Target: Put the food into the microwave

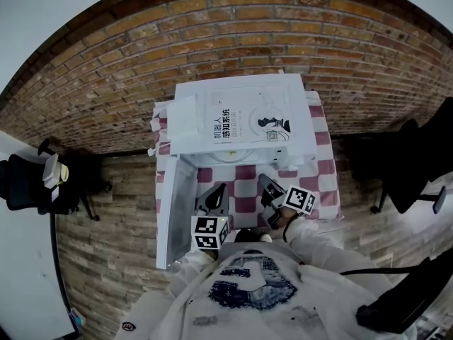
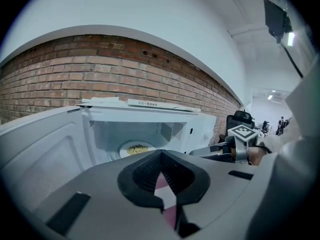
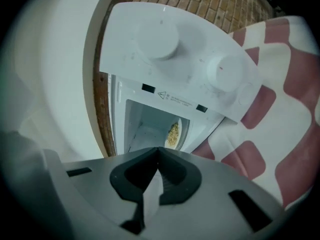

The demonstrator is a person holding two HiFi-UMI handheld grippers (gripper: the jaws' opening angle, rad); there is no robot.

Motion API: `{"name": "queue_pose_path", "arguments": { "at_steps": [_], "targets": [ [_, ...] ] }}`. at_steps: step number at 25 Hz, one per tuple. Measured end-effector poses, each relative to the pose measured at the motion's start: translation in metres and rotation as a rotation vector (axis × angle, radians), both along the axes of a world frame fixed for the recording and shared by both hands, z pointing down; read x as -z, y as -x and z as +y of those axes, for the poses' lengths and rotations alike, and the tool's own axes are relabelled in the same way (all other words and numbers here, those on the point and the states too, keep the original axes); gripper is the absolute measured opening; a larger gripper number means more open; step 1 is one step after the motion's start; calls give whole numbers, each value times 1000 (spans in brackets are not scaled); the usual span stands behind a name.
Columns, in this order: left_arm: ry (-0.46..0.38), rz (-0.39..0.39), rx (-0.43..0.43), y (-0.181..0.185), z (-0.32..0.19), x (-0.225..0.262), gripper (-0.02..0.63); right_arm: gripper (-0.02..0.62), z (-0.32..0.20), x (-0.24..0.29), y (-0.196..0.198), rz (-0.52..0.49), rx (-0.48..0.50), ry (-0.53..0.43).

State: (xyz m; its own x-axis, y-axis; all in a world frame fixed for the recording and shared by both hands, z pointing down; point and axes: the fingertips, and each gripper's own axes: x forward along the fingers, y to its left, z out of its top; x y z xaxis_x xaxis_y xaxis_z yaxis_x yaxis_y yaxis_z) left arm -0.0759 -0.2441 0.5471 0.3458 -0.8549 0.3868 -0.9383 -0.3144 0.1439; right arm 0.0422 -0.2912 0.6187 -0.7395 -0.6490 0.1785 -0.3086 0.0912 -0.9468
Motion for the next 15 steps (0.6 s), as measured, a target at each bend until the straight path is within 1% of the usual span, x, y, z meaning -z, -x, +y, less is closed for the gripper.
{"name": "queue_pose_path", "arguments": {
  "at_steps": [10, 12, 15],
  "targets": [
    [-39, -27, -2, -15, 12, 29, 8, 14, 26, 52, -34, 226, 44, -180],
    [-49, -31, -2, -19, 15, 35, 8, 14, 32, 66, -39, 256, 49, -229],
    [-63, -38, -6, -26, 21, 43, 8, 14, 42, 85, -44, 327, 66, -305]
  ]
}}
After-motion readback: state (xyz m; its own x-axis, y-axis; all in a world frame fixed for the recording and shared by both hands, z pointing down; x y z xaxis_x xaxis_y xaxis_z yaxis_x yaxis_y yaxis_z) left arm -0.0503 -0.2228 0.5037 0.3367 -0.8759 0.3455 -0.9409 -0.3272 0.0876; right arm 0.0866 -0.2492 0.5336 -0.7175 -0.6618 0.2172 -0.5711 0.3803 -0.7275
